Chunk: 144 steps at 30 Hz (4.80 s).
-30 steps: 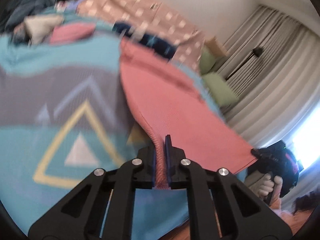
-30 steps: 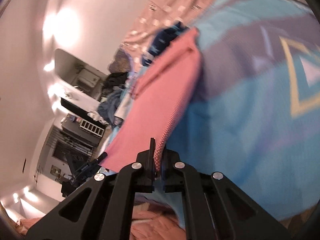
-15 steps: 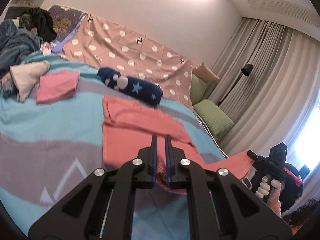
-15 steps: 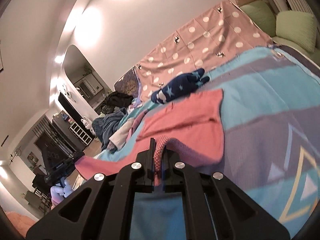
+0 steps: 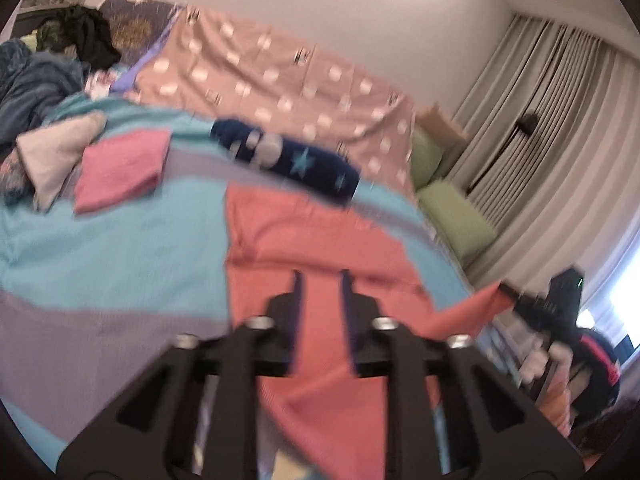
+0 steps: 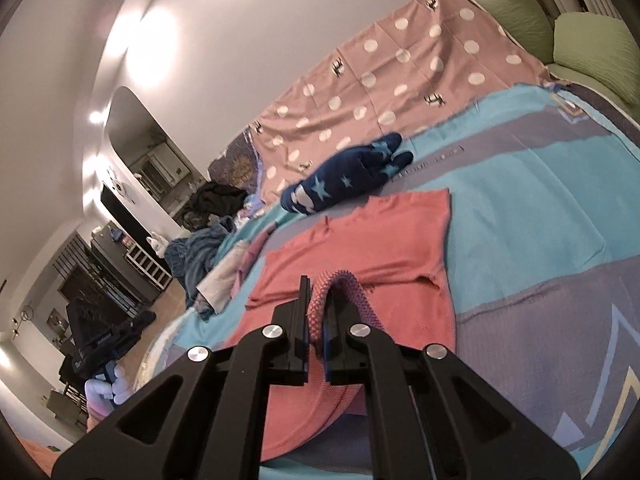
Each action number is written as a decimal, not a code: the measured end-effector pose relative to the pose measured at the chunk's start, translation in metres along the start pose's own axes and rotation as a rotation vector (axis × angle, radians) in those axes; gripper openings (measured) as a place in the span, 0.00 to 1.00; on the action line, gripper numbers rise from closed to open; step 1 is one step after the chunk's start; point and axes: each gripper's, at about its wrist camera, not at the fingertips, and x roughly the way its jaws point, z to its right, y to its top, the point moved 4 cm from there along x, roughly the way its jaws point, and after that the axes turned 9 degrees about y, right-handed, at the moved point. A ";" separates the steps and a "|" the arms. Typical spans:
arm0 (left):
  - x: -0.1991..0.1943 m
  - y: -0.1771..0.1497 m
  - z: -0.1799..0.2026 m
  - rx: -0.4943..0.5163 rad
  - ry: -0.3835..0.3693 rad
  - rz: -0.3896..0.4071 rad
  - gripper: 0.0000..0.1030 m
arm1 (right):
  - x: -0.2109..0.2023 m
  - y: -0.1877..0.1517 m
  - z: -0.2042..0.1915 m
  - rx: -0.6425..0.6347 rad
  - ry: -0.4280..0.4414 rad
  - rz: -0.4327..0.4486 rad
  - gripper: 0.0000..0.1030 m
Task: Fold small clothes
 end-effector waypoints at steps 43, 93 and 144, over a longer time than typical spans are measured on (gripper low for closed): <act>-0.007 0.051 0.026 -0.072 -0.265 0.159 0.05 | -0.010 0.032 -0.015 -0.042 -0.058 0.078 0.07; 0.322 0.138 -0.068 0.249 0.377 -0.161 0.54 | 0.224 0.114 0.172 -0.246 -0.561 -0.255 0.47; 0.111 0.012 -0.013 -0.214 -0.075 -0.104 0.08 | 0.024 -0.011 0.076 0.412 -0.004 0.061 0.03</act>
